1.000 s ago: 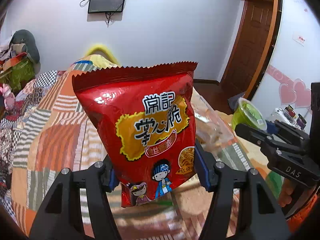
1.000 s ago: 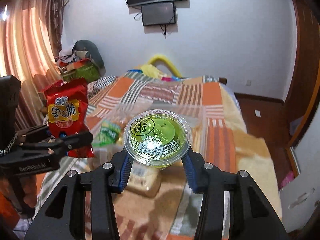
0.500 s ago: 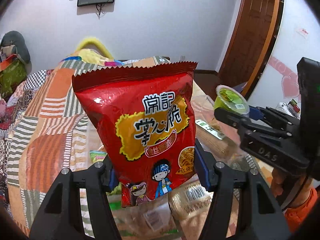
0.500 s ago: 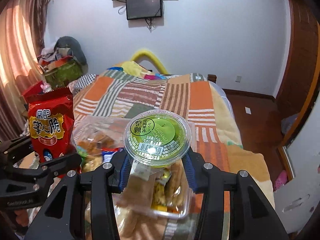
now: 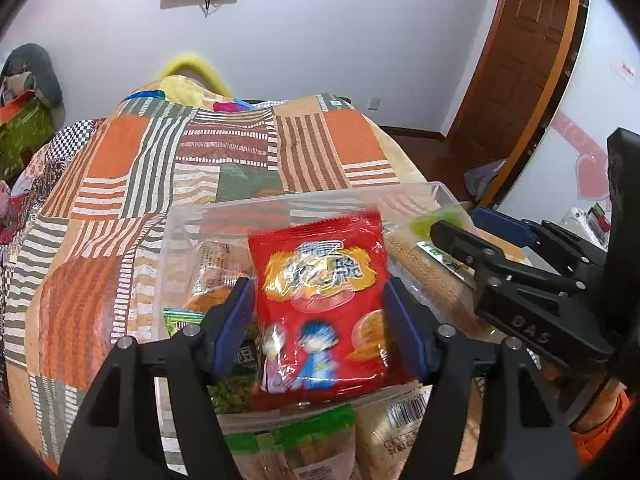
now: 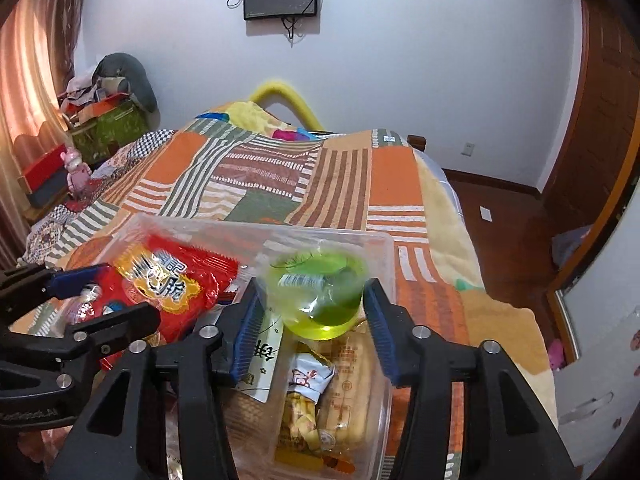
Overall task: Organize snacks
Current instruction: 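Place red chip bag into box with left tool while right tool places jelly cup, then grasp clear cookie bag with left tool while right tool grasps bread slice pack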
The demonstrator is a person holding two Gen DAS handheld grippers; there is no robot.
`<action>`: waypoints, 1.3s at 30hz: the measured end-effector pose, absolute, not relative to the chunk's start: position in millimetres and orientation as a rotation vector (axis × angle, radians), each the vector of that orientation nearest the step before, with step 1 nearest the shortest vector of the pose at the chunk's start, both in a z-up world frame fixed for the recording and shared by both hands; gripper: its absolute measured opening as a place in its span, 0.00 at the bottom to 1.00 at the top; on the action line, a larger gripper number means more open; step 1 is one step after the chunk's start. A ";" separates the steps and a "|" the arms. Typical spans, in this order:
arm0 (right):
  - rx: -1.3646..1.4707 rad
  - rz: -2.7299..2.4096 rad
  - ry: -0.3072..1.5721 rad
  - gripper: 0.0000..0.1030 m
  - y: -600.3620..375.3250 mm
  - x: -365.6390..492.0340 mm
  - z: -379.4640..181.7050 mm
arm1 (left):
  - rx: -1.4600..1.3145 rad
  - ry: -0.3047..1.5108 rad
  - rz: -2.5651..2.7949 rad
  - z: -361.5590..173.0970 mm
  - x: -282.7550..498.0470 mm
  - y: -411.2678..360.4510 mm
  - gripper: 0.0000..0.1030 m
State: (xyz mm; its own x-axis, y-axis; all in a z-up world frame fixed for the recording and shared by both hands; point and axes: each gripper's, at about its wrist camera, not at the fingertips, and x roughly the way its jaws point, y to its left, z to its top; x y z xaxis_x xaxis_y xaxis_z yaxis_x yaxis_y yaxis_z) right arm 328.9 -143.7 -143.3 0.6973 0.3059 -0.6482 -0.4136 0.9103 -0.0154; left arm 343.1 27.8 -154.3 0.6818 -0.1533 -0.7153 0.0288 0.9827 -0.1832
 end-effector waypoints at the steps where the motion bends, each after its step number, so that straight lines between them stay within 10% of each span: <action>1: -0.157 0.410 0.689 0.50 -146.0 326.6 -140.3 | -0.163 0.808 -0.104 -152.0 340.6 28.2 0.65; 19: -0.121 0.541 0.612 0.64 -161.9 256.9 -105.9 | -0.061 0.637 -0.064 -94.6 250.1 26.8 0.87; 39: -0.110 0.530 0.817 0.70 -155.3 240.3 -175.9 | -0.105 0.870 -0.046 -207.2 249.3 26.5 0.88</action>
State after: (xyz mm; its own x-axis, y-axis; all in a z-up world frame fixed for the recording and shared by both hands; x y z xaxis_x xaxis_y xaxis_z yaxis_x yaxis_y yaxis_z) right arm 240.3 -155.3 -175.9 0.5623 0.4076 -0.7195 -0.4907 0.8648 0.1064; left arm 249.3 26.5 -207.2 0.6439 -0.0831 -0.7606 -0.0022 0.9939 -0.1105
